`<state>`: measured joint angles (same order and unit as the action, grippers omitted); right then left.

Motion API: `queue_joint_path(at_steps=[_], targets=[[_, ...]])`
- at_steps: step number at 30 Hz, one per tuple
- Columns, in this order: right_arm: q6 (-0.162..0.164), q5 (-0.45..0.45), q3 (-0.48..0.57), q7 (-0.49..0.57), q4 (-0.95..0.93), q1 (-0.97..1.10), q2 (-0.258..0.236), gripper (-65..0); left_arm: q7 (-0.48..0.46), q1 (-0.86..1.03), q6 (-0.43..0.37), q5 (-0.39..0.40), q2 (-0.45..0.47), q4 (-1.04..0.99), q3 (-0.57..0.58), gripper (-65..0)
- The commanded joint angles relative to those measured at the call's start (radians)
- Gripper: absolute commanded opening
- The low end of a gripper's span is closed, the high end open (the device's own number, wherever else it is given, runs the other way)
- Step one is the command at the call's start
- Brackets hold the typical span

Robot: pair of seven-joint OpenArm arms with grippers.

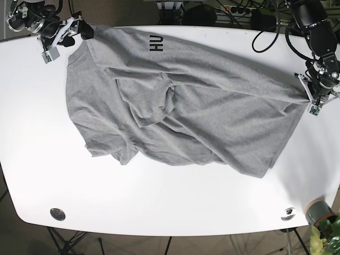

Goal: Fold the T-shirt properly
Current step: 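Lay the stretched shirt flat by sweeping both grippers across the table, then hold the shirt edges with both grippers and drag it toward the table center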

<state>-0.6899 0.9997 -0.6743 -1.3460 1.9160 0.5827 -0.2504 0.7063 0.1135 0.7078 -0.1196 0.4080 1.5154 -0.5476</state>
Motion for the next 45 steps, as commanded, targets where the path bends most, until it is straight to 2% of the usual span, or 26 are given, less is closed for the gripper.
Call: queue_joint_path(at_steps=[1, 8, 14, 20, 27, 30, 35, 42, 45], targets=[[-0.008, 0.018, -0.015, 0.012, 0.015, -0.002, -0.019, -13.2, -0.014, -0.011, -0.010, -0.002, 0.022, 0.023, -0.009, -65.0], [-0.008, 0.009, -0.012, 0.012, 0.006, -0.079, -0.016, -14.3, -0.014, -0.011, -0.010, -0.002, 0.019, 0.018, -0.004, -65.0], [-0.008, 0.015, -0.005, 0.012, -0.088, -0.135, 0.001, -14.4, -0.014, -0.011, -0.010, -0.002, 0.018, 0.017, -0.001, -65.0], [-0.008, 0.018, 0.069, 0.012, -0.103, -0.137, 0.018, -18.5, -0.014, -0.011, -0.010, -0.002, 0.018, 0.015, -0.001, -65.0], [-0.008, 0.012, 0.161, 0.012, -0.092, -0.134, 0.092, -24.4, -0.014, -0.011, -0.010, -0.002, 0.018, 0.014, -0.001, -65.0], [-0.008, 0.012, 0.189, 0.012, -0.092, -0.134, 0.127, -29.0, -0.014, -0.011, -0.010, -0.002, 0.018, 0.014, -0.001, -65.0], [-0.008, 0.015, 0.196, 0.012, -0.091, -0.134, 0.150, -39.2, -0.017, -0.013, -0.010, -0.002, 0.018, 0.014, -0.001, -65.0], [-0.008, 0.012, 0.192, 0.012, -0.089, -0.132, 0.150, -53.3, -0.018, -0.013, -0.010, -0.002, 0.018, 0.014, -0.001, -65.0], [-0.008, 0.017, 0.192, 0.012, -0.086, -0.120, 0.150, -56.0, -0.018, -0.013, -0.010, -0.002, 0.018, 0.014, -0.001, -65.0]])
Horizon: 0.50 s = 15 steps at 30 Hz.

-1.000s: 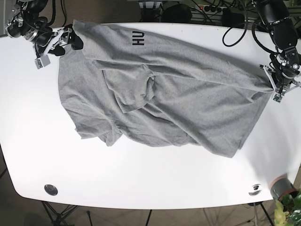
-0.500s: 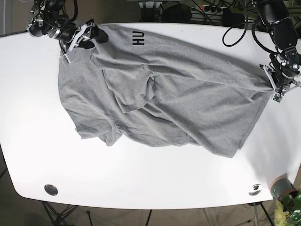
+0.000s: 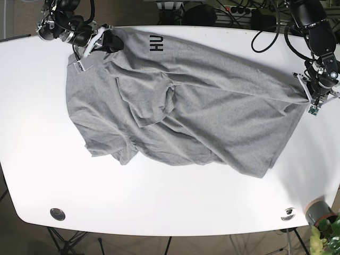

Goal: Fold the T-shirt properly
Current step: 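Hold the shirt edges with both grippers and drag it toward the table center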

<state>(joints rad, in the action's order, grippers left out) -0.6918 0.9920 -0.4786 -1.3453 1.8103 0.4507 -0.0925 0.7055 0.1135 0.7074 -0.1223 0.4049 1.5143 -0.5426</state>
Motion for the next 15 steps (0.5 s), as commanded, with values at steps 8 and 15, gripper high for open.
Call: queue_joint_path(at_steps=[8, 15], targets=[[-0.006, 0.018, -0.079, 0.016, 0.047, 0.015, -0.025, -35.0, -0.017, -0.015, -0.009, 0.000, 0.021, 0.015, -0.006, -65.0], [-0.006, 0.018, -0.134, 0.016, 0.012, -0.045, -0.043, -22.5, -0.017, -0.015, -0.009, 0.000, 0.021, 0.015, -0.006, -65.0]])
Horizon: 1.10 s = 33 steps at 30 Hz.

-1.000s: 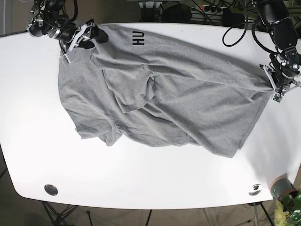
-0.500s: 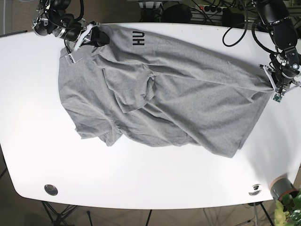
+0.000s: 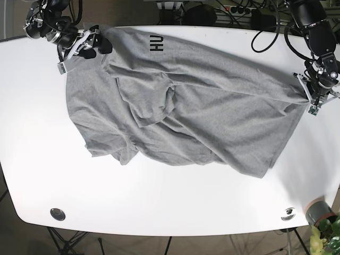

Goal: Fold the T-shirt properly
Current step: 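Hold the shirt edges with both grippers and drag it toward the table center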

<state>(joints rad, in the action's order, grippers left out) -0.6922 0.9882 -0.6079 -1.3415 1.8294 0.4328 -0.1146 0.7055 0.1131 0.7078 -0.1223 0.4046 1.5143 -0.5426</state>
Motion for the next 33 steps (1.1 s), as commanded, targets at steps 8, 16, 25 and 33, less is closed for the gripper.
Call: queue_joint_path(at_steps=[8, 16, 25, 33], targets=[[-0.006, 0.024, -0.004, 0.012, -0.138, -0.117, -0.023, -22.0, -0.017, -0.014, -0.010, 0.000, 0.021, 0.015, 0.022, -65.0], [-0.006, 0.024, 0.061, 0.010, -0.144, -0.127, -0.021, -22.5, -0.017, -0.014, -0.010, 0.000, 0.021, 0.015, 0.022, -65.0], [-0.006, 0.022, 0.073, 0.012, -0.147, -0.119, 0.013, -22.7, -0.017, -0.016, -0.010, 0.000, 0.021, 0.015, 0.023, -65.0], [-0.006, 0.022, 0.069, 0.012, -0.147, -0.091, 0.016, -22.8, -0.017, -0.016, -0.010, 0.000, 0.023, 0.015, 0.023, -65.0]])
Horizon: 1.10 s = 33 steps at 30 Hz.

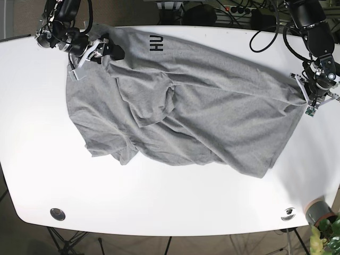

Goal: Fold the T-shirt properly
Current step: 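Hold the shirt edges with both grippers and drag it toward the table center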

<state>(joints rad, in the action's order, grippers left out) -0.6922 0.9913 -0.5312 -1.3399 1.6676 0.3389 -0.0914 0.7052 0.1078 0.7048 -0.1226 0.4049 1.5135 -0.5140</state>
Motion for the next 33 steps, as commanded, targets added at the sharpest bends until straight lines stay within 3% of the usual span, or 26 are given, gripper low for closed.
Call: queue_joint_path(at_steps=[1, 3, 5, 11, 17, 25, 30, 33], targets=[[-0.006, 0.019, -0.010, 0.010, 0.015, 0.002, -0.008, -22.8, -0.017, -0.010, -0.007, 0.001, 0.022, 0.015, -0.005, -65.0], [-0.006, 0.019, -0.010, 0.010, 0.015, 0.002, -0.009, -23.6, -0.017, -0.010, -0.007, 0.001, 0.022, 0.015, -0.005, -65.0], [-0.006, 0.019, -0.010, 0.010, 0.015, 0.001, -0.009, -29.2, -0.017, -0.010, -0.007, 0.001, 0.022, 0.015, -0.005, -65.0], [-0.006, 0.019, -0.010, 0.010, 0.015, -0.002, -0.009, -62.9, -0.017, -0.010, -0.007, 0.001, 0.022, 0.015, -0.005, -65.0], [-0.006, 0.027, -0.019, 0.010, 0.044, 0.024, -0.009, -62.9, -0.017, -0.010, -0.007, 0.001, 0.022, 0.017, -0.007, -65.0], [-0.006, 0.019, -0.105, 0.010, 0.182, 0.052, -0.015, -62.9, -0.017, -0.026, -0.007, 0.005, 0.019, 0.058, -0.005, -65.0], [-0.006, 0.015, -0.128, 0.010, 0.184, -0.034, -0.069, -62.9, -0.011, -0.128, -0.007, -0.001, -0.070, 0.117, 0.028, -65.0], [-0.006, -0.048, -0.128, 0.012, 0.187, -0.105, -0.080, -62.9, -0.011, -0.188, -0.007, -0.001, -0.111, 0.131, 0.065, -65.0]])
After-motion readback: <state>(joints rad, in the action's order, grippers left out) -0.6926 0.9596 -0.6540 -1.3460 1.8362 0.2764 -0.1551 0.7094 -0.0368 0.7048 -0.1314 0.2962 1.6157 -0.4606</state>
